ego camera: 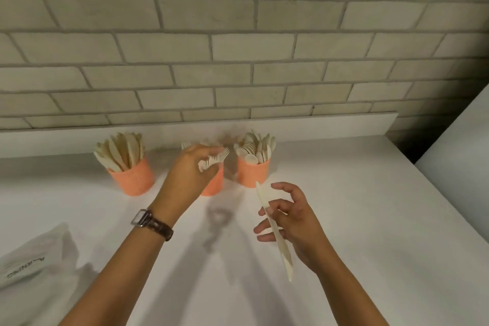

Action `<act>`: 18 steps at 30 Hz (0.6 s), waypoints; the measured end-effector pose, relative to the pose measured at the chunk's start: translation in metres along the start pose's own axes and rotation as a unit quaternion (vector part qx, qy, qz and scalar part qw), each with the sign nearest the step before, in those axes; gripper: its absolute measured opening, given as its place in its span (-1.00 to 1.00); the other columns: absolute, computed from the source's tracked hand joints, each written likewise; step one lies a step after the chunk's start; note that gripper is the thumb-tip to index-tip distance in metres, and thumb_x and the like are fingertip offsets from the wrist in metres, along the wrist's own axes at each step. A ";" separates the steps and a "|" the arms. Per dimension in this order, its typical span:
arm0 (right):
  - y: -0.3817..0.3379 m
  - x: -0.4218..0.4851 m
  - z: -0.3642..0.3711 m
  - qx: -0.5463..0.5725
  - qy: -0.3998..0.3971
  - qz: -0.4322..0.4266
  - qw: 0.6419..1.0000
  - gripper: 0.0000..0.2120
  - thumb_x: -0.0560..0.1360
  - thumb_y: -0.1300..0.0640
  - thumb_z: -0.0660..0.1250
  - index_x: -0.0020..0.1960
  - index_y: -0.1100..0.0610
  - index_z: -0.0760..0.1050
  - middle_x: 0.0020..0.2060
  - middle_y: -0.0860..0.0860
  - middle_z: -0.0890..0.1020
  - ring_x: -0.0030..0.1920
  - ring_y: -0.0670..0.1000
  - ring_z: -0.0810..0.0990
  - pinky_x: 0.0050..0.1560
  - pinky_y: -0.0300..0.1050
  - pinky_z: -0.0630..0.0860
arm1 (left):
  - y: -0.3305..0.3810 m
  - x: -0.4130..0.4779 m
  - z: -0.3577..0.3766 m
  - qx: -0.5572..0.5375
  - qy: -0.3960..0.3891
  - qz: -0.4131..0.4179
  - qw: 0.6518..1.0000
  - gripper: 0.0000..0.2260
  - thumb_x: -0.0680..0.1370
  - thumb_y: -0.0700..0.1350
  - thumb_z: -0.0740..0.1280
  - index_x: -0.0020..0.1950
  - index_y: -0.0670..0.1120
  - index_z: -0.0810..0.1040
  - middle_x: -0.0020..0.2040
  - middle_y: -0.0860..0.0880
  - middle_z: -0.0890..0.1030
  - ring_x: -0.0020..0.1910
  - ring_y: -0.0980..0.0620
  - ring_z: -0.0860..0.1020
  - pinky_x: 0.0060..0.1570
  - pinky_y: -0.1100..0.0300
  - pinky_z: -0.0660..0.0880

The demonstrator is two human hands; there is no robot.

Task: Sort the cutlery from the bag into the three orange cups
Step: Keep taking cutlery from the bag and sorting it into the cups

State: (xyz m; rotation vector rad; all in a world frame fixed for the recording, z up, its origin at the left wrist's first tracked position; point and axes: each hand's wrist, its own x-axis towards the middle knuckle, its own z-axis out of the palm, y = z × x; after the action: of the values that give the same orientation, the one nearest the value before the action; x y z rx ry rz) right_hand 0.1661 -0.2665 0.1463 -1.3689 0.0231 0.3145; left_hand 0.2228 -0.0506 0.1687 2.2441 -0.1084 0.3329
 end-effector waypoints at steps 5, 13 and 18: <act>0.009 0.004 0.054 -0.074 -0.073 0.023 0.994 -0.77 0.59 0.36 0.14 0.03 0.28 0.58 -0.19 0.16 0.53 -0.34 0.12 0.65 -0.33 -0.04 0.61 | -0.038 -0.070 -0.066 -0.047 0.089 -0.048 0.994 -0.75 0.48 -0.18 0.37 -0.01 0.20 0.56 -0.08 0.22 0.60 -0.10 0.31 0.52 -0.08 0.58 0.34; 0.010 0.042 0.171 0.190 -0.145 0.032 0.970 -0.53 0.46 0.58 -0.01 0.22 0.31 0.48 -0.04 0.14 0.63 0.05 0.14 0.66 -0.01 -0.08 0.61 | -0.115 -0.121 -0.180 -0.063 0.150 -0.123 0.979 -0.82 0.52 -0.14 0.34 -0.03 0.15 0.62 -0.12 0.21 0.62 -0.13 0.27 0.53 -0.18 0.41 0.41; 0.014 0.075 0.236 0.170 -0.068 -0.055 0.981 -0.57 0.36 0.40 0.33 0.23 0.31 0.44 -0.20 0.06 0.69 -0.07 0.02 0.69 0.00 -0.17 0.61 | -0.155 -0.132 -0.232 -0.058 0.129 -0.125 0.982 -0.81 0.51 -0.12 0.34 -0.04 0.18 0.62 -0.10 0.30 0.58 -0.14 0.24 0.53 -0.20 0.55 0.35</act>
State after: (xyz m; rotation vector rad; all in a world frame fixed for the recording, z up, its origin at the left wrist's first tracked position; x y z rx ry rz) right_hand 0.1955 -0.0209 0.1669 -1.0027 -0.1079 0.2951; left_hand 0.0788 0.2219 0.1582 2.0503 0.2811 0.4637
